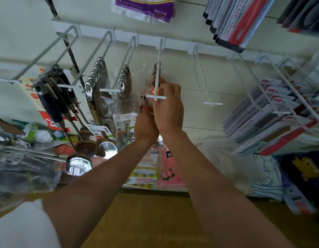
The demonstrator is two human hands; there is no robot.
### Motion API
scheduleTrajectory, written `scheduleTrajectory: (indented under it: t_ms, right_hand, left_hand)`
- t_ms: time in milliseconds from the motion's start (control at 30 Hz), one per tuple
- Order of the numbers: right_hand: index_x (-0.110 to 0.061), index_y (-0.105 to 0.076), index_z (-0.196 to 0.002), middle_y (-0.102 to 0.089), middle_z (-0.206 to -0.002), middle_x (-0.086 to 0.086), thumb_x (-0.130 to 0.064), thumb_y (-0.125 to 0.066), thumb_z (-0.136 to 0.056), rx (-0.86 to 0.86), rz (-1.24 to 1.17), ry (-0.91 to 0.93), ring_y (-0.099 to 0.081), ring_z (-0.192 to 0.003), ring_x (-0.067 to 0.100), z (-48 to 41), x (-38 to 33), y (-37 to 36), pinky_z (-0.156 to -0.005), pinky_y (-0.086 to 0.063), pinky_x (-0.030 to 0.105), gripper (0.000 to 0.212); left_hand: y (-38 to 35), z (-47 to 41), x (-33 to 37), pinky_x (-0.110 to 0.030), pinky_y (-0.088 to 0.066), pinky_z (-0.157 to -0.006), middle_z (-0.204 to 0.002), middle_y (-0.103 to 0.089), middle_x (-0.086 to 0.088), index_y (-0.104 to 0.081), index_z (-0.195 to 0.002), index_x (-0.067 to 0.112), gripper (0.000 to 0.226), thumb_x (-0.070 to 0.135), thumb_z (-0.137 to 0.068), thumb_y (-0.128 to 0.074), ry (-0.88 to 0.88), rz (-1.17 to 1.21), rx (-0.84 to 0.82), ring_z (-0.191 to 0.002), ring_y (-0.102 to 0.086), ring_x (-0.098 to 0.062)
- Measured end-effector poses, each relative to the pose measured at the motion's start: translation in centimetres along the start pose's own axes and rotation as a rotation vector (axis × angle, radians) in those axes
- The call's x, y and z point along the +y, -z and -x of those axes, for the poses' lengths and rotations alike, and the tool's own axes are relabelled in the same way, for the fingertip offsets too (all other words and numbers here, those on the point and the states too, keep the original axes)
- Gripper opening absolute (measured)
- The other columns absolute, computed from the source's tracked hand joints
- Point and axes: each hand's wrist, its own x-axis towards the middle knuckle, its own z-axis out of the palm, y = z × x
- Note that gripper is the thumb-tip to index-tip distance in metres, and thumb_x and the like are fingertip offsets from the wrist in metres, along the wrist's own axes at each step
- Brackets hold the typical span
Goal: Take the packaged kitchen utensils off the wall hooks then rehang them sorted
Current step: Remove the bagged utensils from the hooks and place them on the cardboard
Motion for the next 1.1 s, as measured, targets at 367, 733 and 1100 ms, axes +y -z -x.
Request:
scheduleTrajectory:
  t_ms: [367, 733, 1100]
  right_hand:
    - [-0.015, -0.061, -0.112, -0.053, -0.125, 0.002, -0.032, -0.069, -0.093, 0.006, -0.022, 0.023, -0.064, -0.099, 0.020, 1.6, -0.1, 0.9, -0.078, -0.058, 0.040, 0.027]
    - [-0.012, -0.059, -0.120, -0.052, -0.120, 0.005, -0.028, -0.072, -0.090, 0.052, -0.102, 0.009, -0.066, -0.091, 0.019, 3.8, -1.1, 1.7, -0.071, -0.059, 0.041, 0.037]
    - [-0.012, -0.060, -0.113, -0.054, -0.115, 0.004, -0.026, -0.073, -0.088, 0.058, -0.154, -0.030, -0.064, -0.089, 0.016, 4.8, -2.7, 3.1, -0.075, -0.056, 0.033, 0.031]
  left_hand:
    - [0.7, 1.1, -0.9, -0.028, -0.039, -0.053, -0.079, -0.063, 0.003, -0.055, -0.117, 0.011, 0.019, 0.018, -0.099, -0.053, -0.180, -0.127, 0.003, -0.066, -0.060, -0.018]
    - [2.4, 3.2, -1.5, -0.045, -0.051, -0.058, -0.080, -0.067, -0.002, -0.057, -0.103, 0.011, 0.008, 0.010, -0.096, -0.054, -0.211, -0.130, -0.035, -0.068, -0.063, -0.020]
    - [4.7, 4.8, -0.2, -0.040, -0.049, -0.065, -0.088, -0.068, -0.008, -0.057, -0.101, 0.004, 0.010, 0.009, -0.098, -0.050, -0.206, -0.179, -0.057, -0.076, -0.063, -0.027]
